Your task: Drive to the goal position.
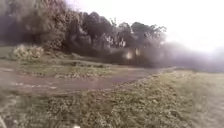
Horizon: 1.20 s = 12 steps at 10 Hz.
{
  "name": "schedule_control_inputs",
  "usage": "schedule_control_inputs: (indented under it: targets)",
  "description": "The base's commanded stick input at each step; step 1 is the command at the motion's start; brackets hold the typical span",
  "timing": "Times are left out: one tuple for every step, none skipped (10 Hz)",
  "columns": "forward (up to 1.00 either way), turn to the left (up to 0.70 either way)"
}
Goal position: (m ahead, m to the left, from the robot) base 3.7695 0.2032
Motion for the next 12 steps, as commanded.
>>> schedule_control_inputs:
  targets:
    - [0.69, -0.13]
    - [0.68, -0.13]
    - [0.69, -0.13]
    - [0.69, -0.13]
    - [0.69, -0.14]
    - [0.70, -0.14]
    - [0.70, -0.14]
    - [0.70, -0.14]
    - [0.70, -0.14]
    - [0.70, -0.14]
    - [0.70, -0.14]
    - [0.70, -0.14]
